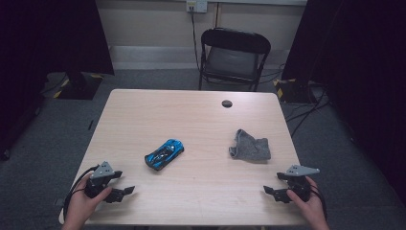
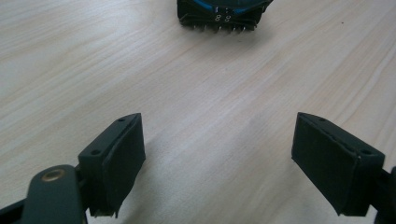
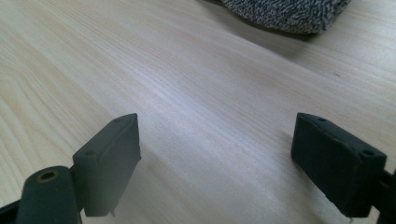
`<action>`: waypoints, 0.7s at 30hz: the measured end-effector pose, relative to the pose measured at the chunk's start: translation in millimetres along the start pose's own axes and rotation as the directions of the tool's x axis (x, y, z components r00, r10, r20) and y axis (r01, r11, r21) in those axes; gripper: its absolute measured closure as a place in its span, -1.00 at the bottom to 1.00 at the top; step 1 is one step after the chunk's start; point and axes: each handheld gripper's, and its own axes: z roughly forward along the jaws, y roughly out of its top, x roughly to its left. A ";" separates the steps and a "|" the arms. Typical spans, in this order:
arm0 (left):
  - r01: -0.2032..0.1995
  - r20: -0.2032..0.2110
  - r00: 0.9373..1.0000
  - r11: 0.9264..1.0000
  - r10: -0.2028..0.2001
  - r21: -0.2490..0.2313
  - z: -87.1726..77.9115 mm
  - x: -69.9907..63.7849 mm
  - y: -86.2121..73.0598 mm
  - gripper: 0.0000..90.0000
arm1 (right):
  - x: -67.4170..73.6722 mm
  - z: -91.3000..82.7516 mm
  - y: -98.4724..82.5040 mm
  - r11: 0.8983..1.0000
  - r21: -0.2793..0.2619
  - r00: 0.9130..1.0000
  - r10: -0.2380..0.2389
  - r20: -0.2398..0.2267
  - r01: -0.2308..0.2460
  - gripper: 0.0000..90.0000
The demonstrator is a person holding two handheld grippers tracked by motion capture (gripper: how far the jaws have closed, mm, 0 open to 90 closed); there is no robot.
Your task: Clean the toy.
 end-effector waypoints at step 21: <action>-0.038 -0.016 0.999 0.999 0.038 0.001 3.1 1.6 -7.7 -0.65 | 3.2 2.9 -2.8 0.998 -0.005 0.996 -0.067 0.056 0.067 -0.67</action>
